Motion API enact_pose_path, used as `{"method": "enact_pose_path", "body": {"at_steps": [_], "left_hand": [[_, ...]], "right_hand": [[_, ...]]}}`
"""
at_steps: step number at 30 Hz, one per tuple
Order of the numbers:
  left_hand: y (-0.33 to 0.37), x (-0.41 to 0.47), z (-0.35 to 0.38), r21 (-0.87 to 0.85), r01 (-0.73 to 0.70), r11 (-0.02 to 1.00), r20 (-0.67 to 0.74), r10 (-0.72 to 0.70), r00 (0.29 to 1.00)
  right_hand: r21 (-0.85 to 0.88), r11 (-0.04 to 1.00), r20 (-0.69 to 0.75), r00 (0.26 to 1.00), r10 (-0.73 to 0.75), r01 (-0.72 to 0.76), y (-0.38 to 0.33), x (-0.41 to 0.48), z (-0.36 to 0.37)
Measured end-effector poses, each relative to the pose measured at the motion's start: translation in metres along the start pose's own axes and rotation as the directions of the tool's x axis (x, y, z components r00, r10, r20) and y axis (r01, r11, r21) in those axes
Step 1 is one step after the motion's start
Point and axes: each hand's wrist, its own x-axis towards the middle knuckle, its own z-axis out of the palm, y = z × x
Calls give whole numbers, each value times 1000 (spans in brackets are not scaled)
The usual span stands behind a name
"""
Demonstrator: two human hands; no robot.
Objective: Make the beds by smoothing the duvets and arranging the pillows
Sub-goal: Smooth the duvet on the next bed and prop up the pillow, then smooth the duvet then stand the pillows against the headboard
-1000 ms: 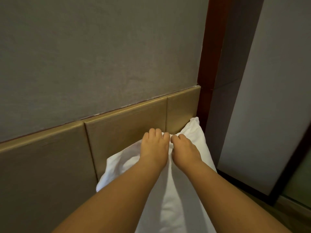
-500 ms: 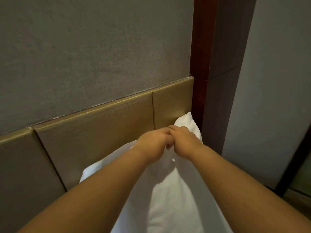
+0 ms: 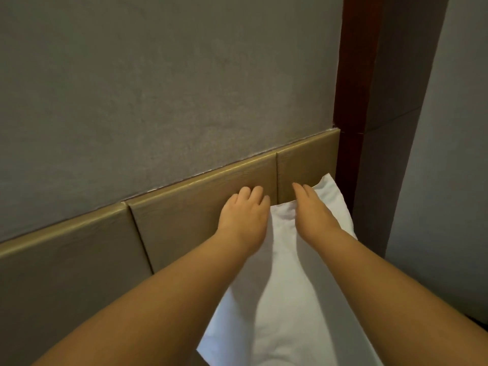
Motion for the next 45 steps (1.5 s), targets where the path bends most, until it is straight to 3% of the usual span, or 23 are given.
{"method": "enact_pose_path", "body": {"at_steps": [3, 7, 11, 13, 15, 17, 19, 22, 26, 29, 35, 38, 40, 45], "left_hand": [[-8, -16, -10, -105, 44, 993, -37, -48, 998], [-26, -43, -33, -156, 89, 984, 0, -90, 996], [-48, -75, -57, -104, -60, 993, 79, 69, 995], [-59, -92, -66, -29, -213, 977, 188, 215, 958], [-67, -106, -71, 169, -322, 932, 308, 260, 915], [-74, -118, -76, 340, -291, 894, 360, 162, 919], [-80, -133, -90, 370, -160, 915, 331, 31, 943], [-81, -172, -120, 288, -58, 956, 325, -40, 945], [-70, -265, -169, 78, -43, 996, 288, 19, 958], [-62, -339, -196, -36, -63, 997, 274, 71, 959], [-50, -438, -230, -281, -63, 958, 383, 172, 907], [-32, -482, -217, -373, 60, 926, 499, 146, 854], [-14, -520, -198, -379, 68, 923, 585, 182, 790], [58, -594, -184, -375, -147, 915, 659, 375, 652]], "right_hand": [[-53, 999, -13, 1000, 9, -10, -13, -14, 0], [-69, 995, -81, 993, -84, 79, -38, -39, -6], [-107, 990, -90, 991, -97, 87, -66, -67, -11], [-129, 987, -63, 993, -104, 95, -79, -81, -13], [-148, 985, -22, 996, -89, 84, -90, -96, -17], [-185, 979, 40, 996, -75, 81, -103, -113, -22], [-237, 968, 108, 992, -60, 84, -120, -137, -28], [-342, 932, 201, 978, -48, 116, -159, -185, -37], [-351, 933, 313, 949, 35, 82, -232, -275, -51], [-416, 907, 268, 962, 62, 57, -278, -349, -60], [-446, 892, 265, 940, 215, -79, -319, -468, -92], [-469, 867, 261, 913, 314, -165, -318, -518, -104], [-504, 834, 263, 879, 397, -225, -312, -558, -103], [-598, 727, 285, 759, 586, -337, -277, -670, -102]]}}
